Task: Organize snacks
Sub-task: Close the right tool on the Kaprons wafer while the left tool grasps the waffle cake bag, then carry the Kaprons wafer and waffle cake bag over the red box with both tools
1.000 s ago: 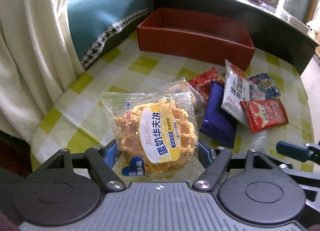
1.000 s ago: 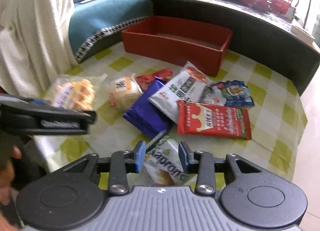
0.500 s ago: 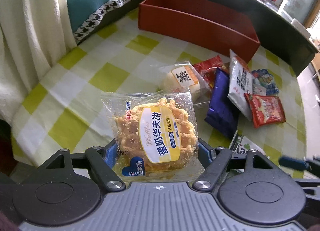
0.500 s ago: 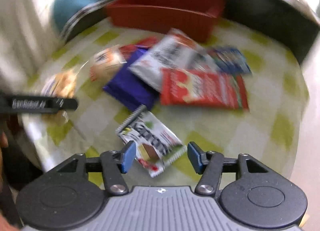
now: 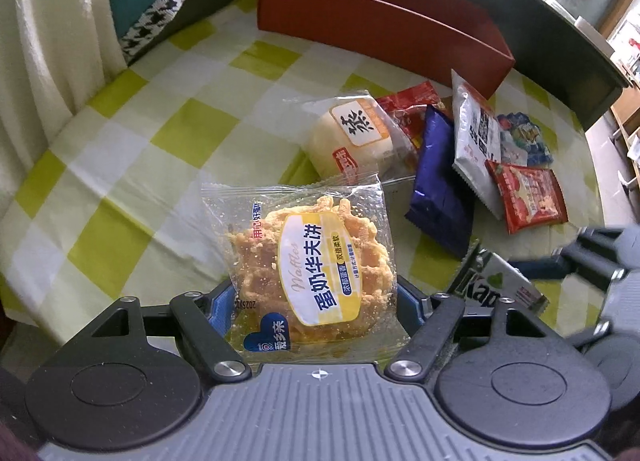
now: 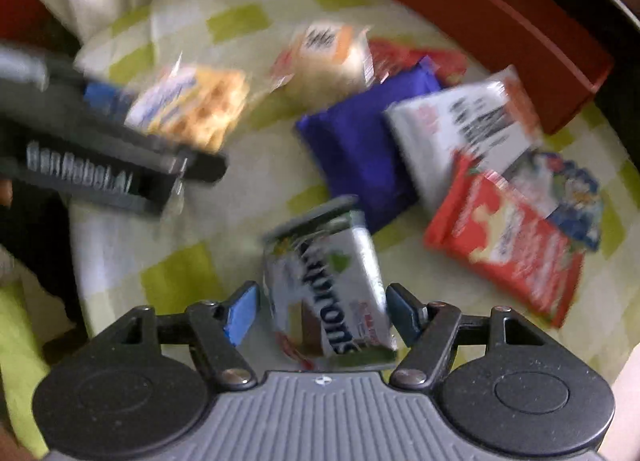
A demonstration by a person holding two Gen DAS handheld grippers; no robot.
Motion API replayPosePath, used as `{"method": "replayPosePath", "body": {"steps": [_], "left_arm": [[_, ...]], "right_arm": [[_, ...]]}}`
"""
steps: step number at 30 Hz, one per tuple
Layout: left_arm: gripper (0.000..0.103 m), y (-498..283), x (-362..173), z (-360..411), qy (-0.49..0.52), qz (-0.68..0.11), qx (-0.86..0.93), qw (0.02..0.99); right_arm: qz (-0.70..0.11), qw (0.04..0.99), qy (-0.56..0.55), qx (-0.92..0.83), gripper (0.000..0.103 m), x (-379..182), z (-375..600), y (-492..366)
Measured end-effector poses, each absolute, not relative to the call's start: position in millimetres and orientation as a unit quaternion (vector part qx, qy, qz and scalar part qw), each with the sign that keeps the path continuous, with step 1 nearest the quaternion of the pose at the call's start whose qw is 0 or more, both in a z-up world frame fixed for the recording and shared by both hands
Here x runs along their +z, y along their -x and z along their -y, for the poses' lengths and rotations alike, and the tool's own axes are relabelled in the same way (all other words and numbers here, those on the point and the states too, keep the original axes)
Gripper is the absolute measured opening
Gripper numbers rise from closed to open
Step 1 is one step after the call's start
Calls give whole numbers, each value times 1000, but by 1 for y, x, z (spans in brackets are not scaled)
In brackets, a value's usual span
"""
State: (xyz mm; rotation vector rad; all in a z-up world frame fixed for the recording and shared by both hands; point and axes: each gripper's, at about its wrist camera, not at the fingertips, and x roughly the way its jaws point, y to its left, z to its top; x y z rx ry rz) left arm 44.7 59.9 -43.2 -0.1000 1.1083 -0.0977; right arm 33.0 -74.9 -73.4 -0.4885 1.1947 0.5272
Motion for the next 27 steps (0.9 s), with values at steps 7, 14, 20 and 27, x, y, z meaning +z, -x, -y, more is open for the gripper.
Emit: {"method": "replayPosePath", "body": {"steps": [7, 14, 20, 27], "left_arm": [[82, -42, -47, -54, 21, -528, -33, 849], [82, -33, -40, -48, 8, -514, -30, 857], [82, -24, -24, -43, 4, -493, -28, 870], [82, -31, 9, -31, -7, -455, -26, 890]], "right_arm": [[-541, 786, 209, 212, 59, -69, 79, -25], [-512, 816, 193, 188, 59, -43, 90, -10], [-471, 850, 162, 170, 59, -11, 97, -4], [-430, 881, 135, 145, 59, 19, 107, -18]]}}
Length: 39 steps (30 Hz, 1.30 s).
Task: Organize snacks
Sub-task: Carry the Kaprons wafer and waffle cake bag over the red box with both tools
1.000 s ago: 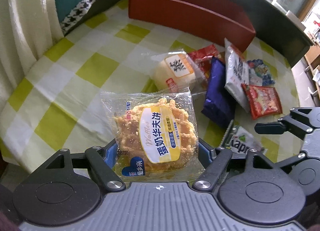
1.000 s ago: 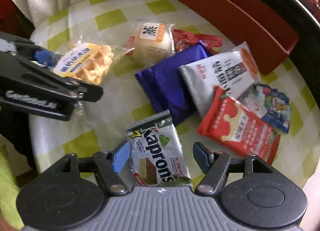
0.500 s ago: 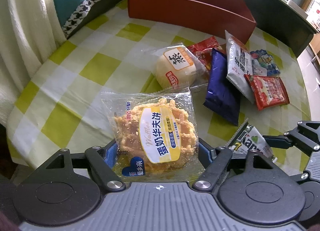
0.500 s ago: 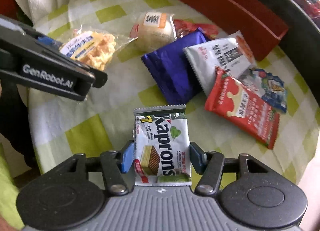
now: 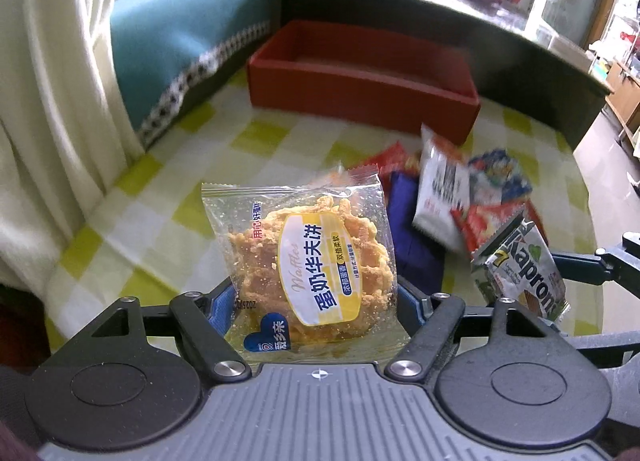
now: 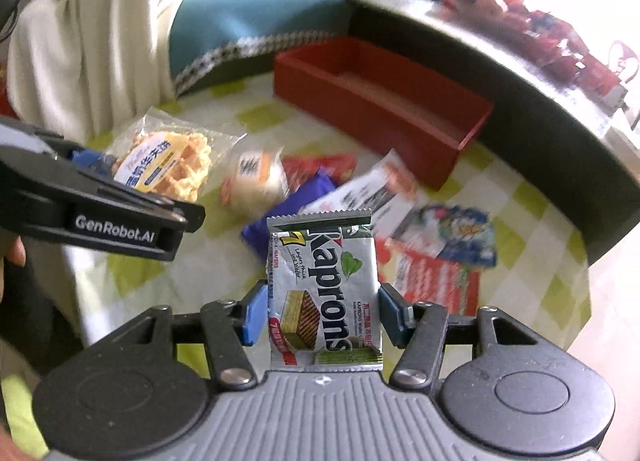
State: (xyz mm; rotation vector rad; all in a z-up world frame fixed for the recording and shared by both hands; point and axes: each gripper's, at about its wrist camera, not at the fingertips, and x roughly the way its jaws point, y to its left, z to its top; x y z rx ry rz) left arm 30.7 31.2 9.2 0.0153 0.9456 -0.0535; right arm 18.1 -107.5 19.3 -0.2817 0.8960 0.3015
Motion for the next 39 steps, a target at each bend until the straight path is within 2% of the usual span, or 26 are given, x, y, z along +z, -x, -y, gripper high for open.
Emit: {"method": "replayPosePath", "body": {"steps": [17, 39], "left_arm": [[82, -128, 47, -3, 3, -397, -26, 917], [82, -229, 28, 16, 0, -390, -7, 921]], "right_arm": [[-381, 919, 70, 72, 59, 45, 145, -120], [-374, 926, 45, 34, 59, 34, 158, -222]]}}
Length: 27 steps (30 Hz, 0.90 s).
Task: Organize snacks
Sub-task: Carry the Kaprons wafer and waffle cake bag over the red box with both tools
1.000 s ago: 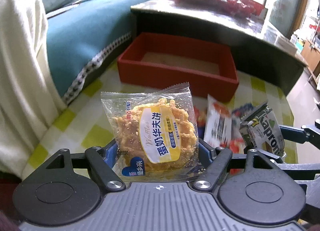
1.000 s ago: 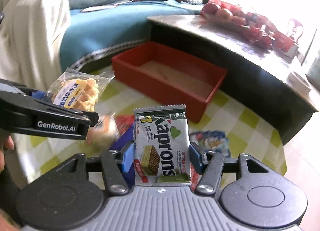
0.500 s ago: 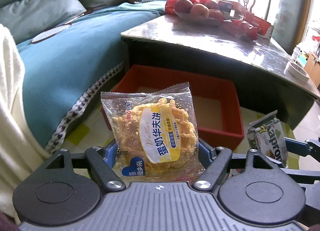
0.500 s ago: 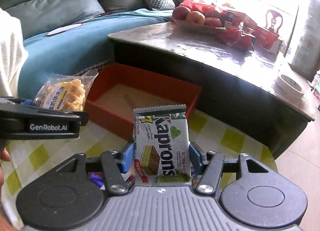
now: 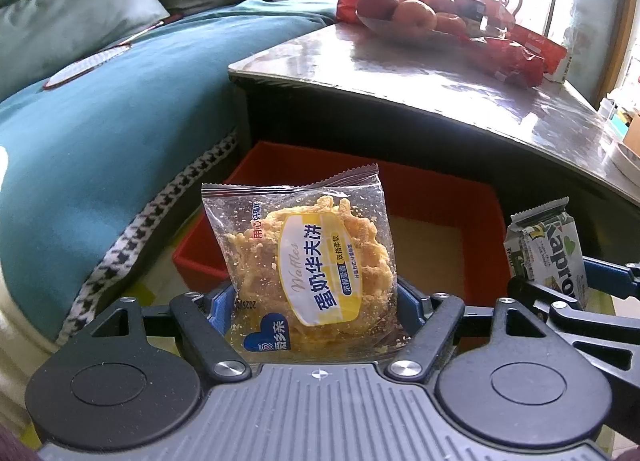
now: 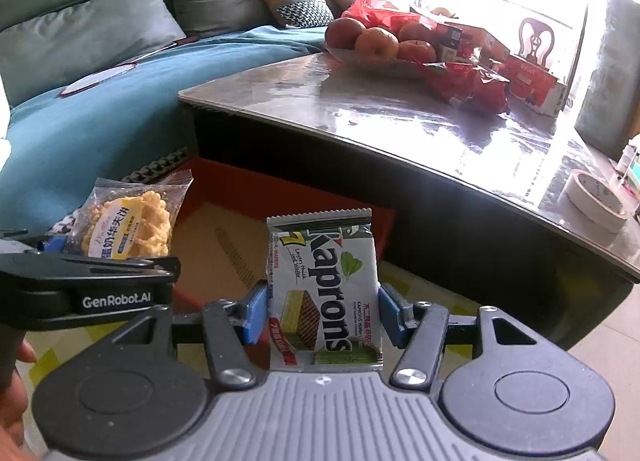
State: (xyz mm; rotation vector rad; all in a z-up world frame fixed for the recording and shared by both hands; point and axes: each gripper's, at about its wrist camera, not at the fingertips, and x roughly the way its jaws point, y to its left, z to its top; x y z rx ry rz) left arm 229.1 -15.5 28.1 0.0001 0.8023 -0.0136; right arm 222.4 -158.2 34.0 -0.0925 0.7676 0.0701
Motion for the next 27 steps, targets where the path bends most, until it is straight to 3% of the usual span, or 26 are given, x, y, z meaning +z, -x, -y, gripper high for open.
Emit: {"method": "replayPosePath", "body": {"steps": [27], "left_arm": [[82, -276, 3, 26, -21, -409, 18, 912]], "right_arm": [[-401, 915, 40, 25, 59, 1, 156, -275]]}}
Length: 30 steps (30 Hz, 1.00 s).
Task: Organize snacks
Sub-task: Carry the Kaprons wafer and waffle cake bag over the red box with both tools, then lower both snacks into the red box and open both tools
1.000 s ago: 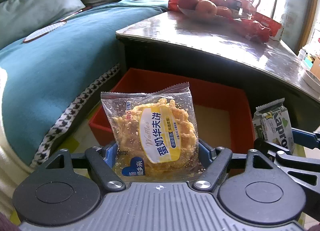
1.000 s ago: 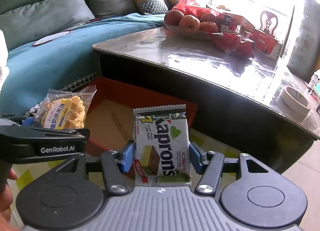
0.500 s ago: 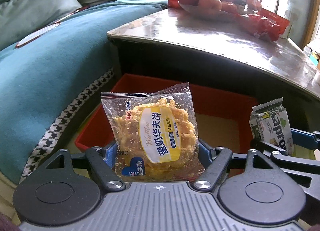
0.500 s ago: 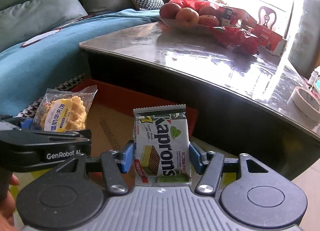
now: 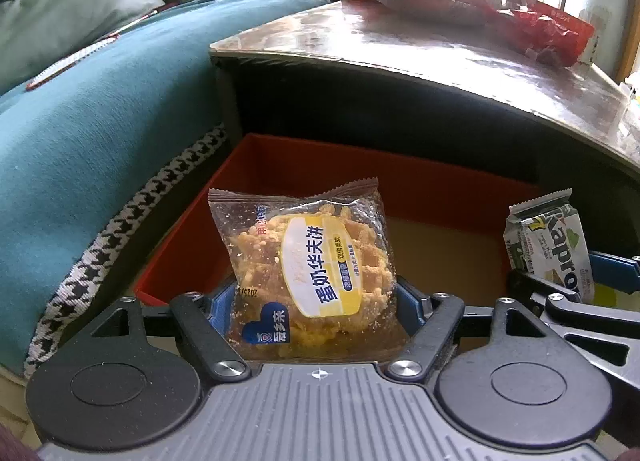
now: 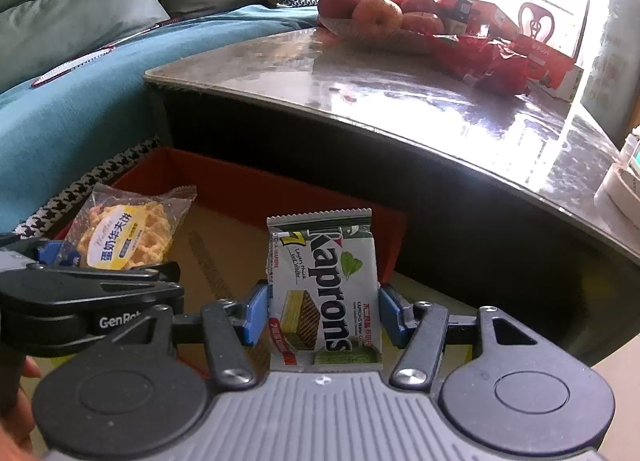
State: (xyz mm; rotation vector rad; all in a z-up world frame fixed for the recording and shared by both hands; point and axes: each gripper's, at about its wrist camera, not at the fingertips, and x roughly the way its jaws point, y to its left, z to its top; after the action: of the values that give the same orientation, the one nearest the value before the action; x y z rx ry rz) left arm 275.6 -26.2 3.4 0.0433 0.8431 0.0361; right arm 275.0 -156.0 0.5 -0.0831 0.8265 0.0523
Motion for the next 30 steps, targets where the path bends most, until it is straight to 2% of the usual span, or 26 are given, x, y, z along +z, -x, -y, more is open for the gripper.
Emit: {"method": "replayPosePath", "body": {"steps": [13, 20, 30], "left_arm": [[82, -283, -3, 29, -28, -406, 24, 913], [82, -286, -2, 22, 23, -424, 9, 905], [83, -294, -8, 28, 25, -427, -10, 904]], "right_arm": [[-402, 915, 35, 26, 59, -6, 157, -281], [-405, 913, 24, 37, 59, -6, 156, -285], [-412, 909, 39, 37, 59, -20, 153, -294]]}}
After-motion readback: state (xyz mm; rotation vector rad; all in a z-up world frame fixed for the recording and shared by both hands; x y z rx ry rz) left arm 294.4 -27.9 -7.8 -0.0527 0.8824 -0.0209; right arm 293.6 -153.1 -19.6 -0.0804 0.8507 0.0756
